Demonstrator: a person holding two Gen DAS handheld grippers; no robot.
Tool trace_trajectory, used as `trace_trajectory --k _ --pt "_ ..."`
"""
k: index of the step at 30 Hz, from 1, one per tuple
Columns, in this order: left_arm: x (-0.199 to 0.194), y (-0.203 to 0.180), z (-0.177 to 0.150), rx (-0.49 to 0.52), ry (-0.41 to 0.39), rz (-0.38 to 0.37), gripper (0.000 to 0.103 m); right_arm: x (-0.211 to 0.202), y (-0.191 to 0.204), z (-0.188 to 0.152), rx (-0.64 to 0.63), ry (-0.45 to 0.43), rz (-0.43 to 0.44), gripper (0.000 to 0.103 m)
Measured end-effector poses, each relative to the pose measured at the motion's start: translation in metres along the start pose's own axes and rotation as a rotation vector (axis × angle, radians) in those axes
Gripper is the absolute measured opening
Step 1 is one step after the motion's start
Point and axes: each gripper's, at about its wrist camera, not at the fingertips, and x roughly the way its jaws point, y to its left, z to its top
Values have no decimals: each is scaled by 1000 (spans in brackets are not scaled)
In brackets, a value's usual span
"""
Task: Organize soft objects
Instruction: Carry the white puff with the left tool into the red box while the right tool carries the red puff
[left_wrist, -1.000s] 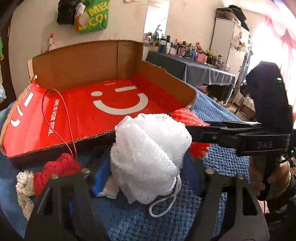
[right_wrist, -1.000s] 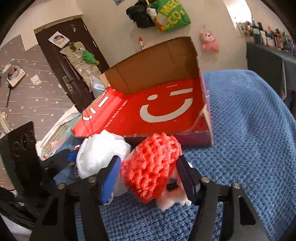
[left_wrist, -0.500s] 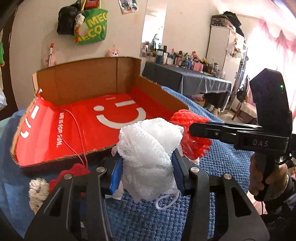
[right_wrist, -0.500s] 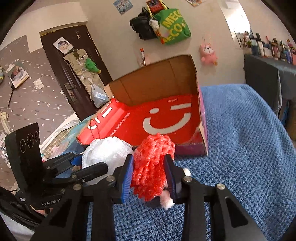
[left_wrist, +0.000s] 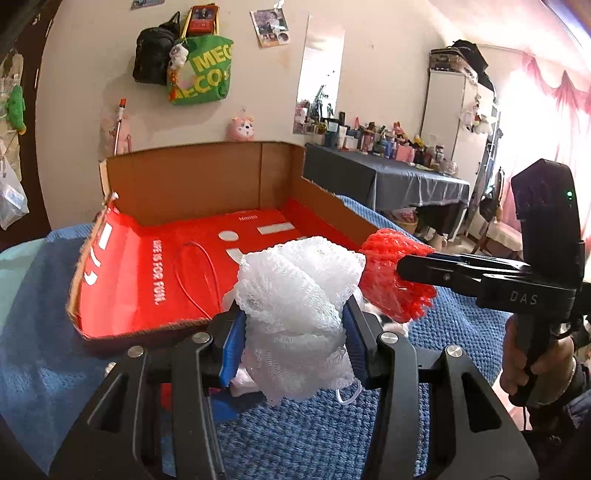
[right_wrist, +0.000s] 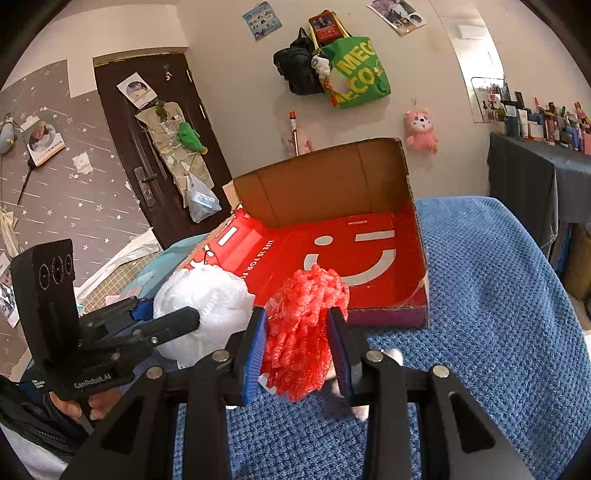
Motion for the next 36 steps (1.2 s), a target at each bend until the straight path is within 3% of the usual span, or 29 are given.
trace_trajectory --k 5,11,17,20,27,36 --pt "-8 9 15 15 -51 22 45 1 8 18 -36 -32 -4 36" --pt "8 38 61 50 -88 61 45 29 16 68 -110 -51 -25 36" --pt "71 75 105 66 -2 86 45 104 7 118 -145 43 -90 36" --pt "114 94 119 58 88 102 45 145 -2 134 -138 110 -130 36" --pt "187 124 126 31 235 155 45 218 -17 150 -125 250 -201 36" --pt "226 137 128 19 294 171 45 264 -30 157 -124 345 -249 36"
